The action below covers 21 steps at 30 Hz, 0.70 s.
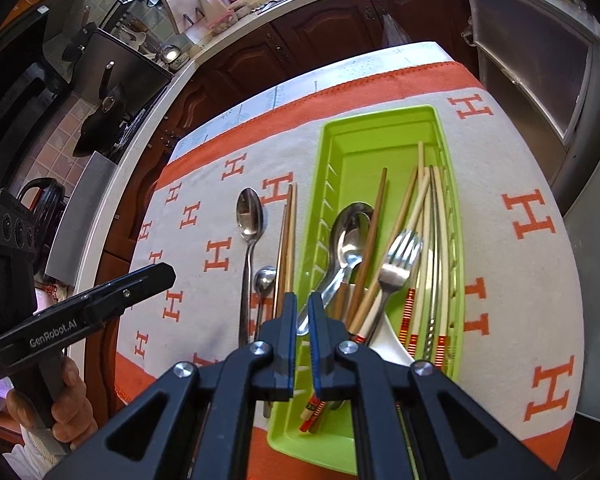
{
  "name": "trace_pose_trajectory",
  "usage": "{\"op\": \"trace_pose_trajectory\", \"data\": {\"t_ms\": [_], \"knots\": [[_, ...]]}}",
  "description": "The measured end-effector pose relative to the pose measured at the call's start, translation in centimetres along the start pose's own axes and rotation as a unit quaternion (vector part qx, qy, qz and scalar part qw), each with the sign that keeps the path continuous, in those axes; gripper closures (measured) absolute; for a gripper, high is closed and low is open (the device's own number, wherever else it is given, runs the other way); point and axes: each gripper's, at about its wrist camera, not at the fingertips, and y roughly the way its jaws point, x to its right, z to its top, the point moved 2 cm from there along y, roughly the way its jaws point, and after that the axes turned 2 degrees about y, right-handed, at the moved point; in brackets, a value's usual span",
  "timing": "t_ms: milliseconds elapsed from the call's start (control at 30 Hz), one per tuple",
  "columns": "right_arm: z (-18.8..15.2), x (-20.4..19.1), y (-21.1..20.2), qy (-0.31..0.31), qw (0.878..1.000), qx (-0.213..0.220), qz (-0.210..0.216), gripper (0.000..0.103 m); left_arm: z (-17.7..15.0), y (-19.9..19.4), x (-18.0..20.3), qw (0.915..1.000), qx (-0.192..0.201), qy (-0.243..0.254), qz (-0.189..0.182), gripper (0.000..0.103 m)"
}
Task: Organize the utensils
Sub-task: 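Move both tools back toward the remaining spoons, then close the left tool on the large steel spoon on the cloth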
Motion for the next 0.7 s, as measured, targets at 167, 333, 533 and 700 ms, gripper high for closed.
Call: {"op": "trace_pose_trajectory", "data": {"t_ms": [167,333,533,700], "knots": [[0.6,-1.2,0.1,-0.01,1.0,0.003,-0.002,0.097,1.1,-0.2,-1.2,0.9999,0.005,0.008,0.004,0.074],[1.3,-2.2,0.9,-0.014,1.0,0.001,-0.004,0.097,2.7,2.6,-3.1,0.9999,-0.003,0.0,0.011,0.073],[1.7,-2.6,1.8,-0.015,1.0,-0.001,-0.005,0.098,4.6,7.7,-5.0,0.9999,0.0,0.003,0.012,0.073],[1.9,-3.0,2.6,-0.024,1.0,0.0,-0.01,0.098,5.1,10.9,-4.9,0.9998,0.006,0.017,0.011,0.073]]}}
